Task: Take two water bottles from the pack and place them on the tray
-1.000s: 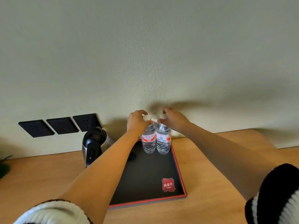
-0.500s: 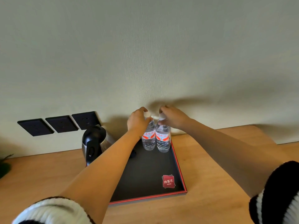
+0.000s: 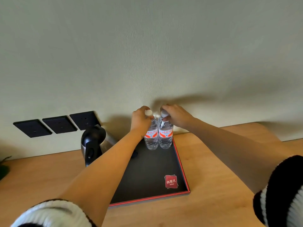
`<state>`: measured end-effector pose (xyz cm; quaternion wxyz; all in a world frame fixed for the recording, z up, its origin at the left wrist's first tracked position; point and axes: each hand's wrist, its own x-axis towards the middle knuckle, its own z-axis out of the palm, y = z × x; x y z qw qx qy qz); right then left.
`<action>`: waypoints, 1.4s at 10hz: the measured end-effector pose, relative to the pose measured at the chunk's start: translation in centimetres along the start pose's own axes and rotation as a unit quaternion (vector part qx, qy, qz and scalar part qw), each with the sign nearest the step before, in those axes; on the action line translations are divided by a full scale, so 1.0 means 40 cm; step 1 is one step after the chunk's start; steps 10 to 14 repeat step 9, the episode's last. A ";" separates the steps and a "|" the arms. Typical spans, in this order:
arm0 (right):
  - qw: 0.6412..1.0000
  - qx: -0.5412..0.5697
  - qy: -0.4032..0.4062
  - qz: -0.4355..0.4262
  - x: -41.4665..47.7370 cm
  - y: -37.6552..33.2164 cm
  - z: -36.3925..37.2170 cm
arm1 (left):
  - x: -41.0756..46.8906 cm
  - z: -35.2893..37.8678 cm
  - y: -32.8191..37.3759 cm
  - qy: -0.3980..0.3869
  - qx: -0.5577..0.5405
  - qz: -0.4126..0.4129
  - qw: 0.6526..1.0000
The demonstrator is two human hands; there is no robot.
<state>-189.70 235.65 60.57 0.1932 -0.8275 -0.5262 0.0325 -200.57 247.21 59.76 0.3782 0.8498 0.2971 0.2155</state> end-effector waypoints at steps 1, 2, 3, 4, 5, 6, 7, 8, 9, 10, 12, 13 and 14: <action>1.000 0.002 -0.003 0.011 0.008 -0.001 -0.004 | 0.000 0.003 -0.003 0.005 0.000 0.003 1.000; 1.000 0.002 -0.001 0.015 0.010 0.002 -0.004 | 0.001 -0.001 -0.008 0.001 0.007 0.011 1.000; 1.000 0.012 0.017 0.019 0.005 0.004 -0.002 | 0.001 -0.005 -0.006 -0.012 0.011 0.014 1.000; 1.000 0.010 0.024 0.018 0.005 -0.001 -0.004 | 0.003 -0.005 -0.007 -0.019 0.018 0.019 0.999; 1.000 0.010 0.005 0.021 0.001 -0.010 -0.011 | -0.001 -0.007 -0.007 -0.024 0.019 0.020 0.999; 0.999 -0.001 -0.017 0.030 -0.013 -0.018 -0.014 | -0.008 -0.013 -0.007 -0.035 0.033 0.032 0.998; 0.998 -0.019 -0.044 0.049 -0.036 -0.040 -0.025 | -0.018 -0.033 0.005 -0.058 0.065 0.040 0.995; 0.997 -0.035 -0.035 0.059 -0.057 -0.067 -0.049 | -0.033 -0.061 0.025 -0.058 0.138 0.072 0.986; 0.995 -0.070 -0.014 0.069 -0.087 -0.098 -0.074 | -0.059 -0.097 0.040 -0.058 0.256 0.110 0.959; 0.995 -0.070 -0.014 0.069 -0.087 -0.098 -0.074 | -0.059 -0.097 0.040 -0.058 0.256 0.110 0.959; 0.995 -0.070 -0.014 0.069 -0.087 -0.098 -0.074 | -0.059 -0.097 0.040 -0.058 0.256 0.110 0.959; 0.995 -0.070 -0.014 0.069 -0.087 -0.098 -0.074 | -0.059 -0.097 0.040 -0.058 0.256 0.110 0.959; 0.995 -0.070 -0.014 0.069 -0.087 -0.098 -0.074 | -0.059 -0.097 0.040 -0.058 0.256 0.110 0.959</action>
